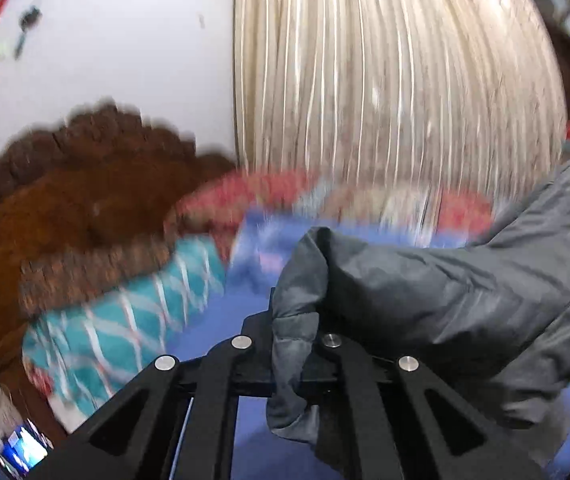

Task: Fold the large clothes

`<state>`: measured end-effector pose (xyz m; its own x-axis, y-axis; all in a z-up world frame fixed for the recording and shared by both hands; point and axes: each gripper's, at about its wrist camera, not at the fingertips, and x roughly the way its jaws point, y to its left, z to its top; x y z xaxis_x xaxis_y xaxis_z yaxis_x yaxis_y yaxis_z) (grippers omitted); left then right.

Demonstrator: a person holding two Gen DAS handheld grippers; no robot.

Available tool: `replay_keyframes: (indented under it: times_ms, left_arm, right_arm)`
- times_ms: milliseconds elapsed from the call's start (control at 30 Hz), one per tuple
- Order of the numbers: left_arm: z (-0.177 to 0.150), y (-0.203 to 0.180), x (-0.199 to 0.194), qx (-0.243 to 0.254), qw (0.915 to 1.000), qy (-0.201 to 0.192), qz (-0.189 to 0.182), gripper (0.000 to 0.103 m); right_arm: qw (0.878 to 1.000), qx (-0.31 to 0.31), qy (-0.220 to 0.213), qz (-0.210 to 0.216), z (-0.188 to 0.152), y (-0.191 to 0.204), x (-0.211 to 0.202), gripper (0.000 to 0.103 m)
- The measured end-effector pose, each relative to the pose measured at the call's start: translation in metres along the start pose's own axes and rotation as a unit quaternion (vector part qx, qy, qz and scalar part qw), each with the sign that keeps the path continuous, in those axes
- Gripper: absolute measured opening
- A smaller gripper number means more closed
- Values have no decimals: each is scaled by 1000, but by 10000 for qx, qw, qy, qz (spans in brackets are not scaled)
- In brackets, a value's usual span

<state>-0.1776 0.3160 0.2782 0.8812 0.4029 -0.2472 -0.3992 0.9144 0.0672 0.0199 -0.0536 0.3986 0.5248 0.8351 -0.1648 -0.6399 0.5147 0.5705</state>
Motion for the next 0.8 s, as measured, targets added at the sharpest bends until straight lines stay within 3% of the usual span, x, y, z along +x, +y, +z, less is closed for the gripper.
replay_keyframes:
  times_ms: [100,167,267,333,433,600,667,800]
  left_arm:
    - [59,21,-51,-244,9969,-672,-332,28]
    - [99,30,-94,-256,9910,-1170,-605,28]
    - [139,29,-152,9,9804,-1874,-609,28]
    - [160,26,-180,197,9743,-2172,-559,28]
    - [181,18,-199,388,9702,-2311,-617,28]
    - [197,-10,-164,676,9768,-1976,-475,28]
    - [195,-25,-133,757,9826,-1623,-494,28]
    - [172,-63,-23,923,9927,-416,-655,28]
  right_arm:
    - [9939,-808,-745,-127,22,73,-87,3]
    - [9884,-965,-1168,-143,29,114,-126,3]
    - [9787,-1174,-1669,-202,40,162,-180,3]
    - [9758,-1185,-1821,-253,43,180,-202,3]
    - [9747,-1160,-1874,-366,47,185,-229,3]
    - [9838,-832,-1456,-629,50,145,-218,3]
    - [9877,-609,-1184,-819,49,114,-196,3]
    - [9888,91,-452,-1422,36,14,-114,3]
